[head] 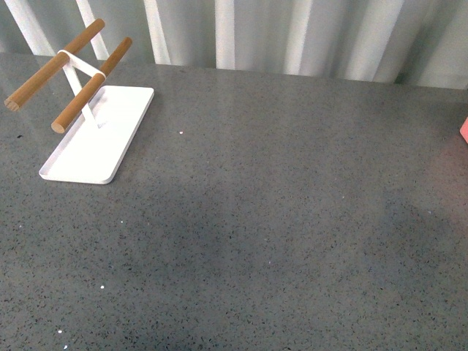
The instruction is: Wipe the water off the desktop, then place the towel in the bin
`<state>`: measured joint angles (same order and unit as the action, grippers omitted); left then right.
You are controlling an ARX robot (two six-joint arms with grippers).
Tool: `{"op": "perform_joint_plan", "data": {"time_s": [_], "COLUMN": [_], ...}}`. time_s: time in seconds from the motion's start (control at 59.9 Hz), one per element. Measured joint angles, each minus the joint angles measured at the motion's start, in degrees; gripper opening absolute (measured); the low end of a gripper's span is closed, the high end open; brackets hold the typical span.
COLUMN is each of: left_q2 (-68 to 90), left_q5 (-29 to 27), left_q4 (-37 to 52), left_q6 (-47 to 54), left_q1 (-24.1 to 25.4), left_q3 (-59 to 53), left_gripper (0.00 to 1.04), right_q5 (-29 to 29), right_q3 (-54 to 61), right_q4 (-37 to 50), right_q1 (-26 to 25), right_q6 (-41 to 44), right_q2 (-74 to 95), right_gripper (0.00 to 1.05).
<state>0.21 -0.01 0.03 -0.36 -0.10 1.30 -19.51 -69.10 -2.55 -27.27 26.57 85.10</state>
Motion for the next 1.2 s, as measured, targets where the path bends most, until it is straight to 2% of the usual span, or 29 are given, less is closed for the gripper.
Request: {"op": "perform_joint_plan", "data": {"time_s": [0.234,0.468,0.668,0.819,1.019,1.203], "left_q2": [0.0,0.0,0.0,0.0,0.0,0.0], "left_q5": [0.0,0.0,0.0,0.0,0.0,0.0], "left_q4": [0.0,0.0,0.0,0.0,0.0,0.0], "left_q6": [0.0,0.0,0.0,0.0,0.0,0.0], "left_q1": [0.0,0.0,0.0,0.0,0.0,0.0], "left_q3": [0.0,0.0,0.0,0.0,0.0,0.0], "left_gripper": [0.98,0.98,0.98,0.98,0.98,0.98], "right_q5": [-2.7,-1.1,4.9,9.4,10.9,9.3], "right_q3": [8.5,12.0,6.8,0.3,-5.2,-8.0], "right_q4": [1.2,3.3,2.6,-1.4,-6.7,-10.4], "right_q1": [-7.6,-9.1,-9.6,-9.9,-9.6,-8.9], "right_q6": [-1.2,-1.8,-2.4,-3.0,-3.5,-4.5], "right_q2": [-0.3,6.4,18.5,27.0,30.9,30.9], "right_gripper": [0.03,0.03,0.03,0.03,0.03,0.3]}}
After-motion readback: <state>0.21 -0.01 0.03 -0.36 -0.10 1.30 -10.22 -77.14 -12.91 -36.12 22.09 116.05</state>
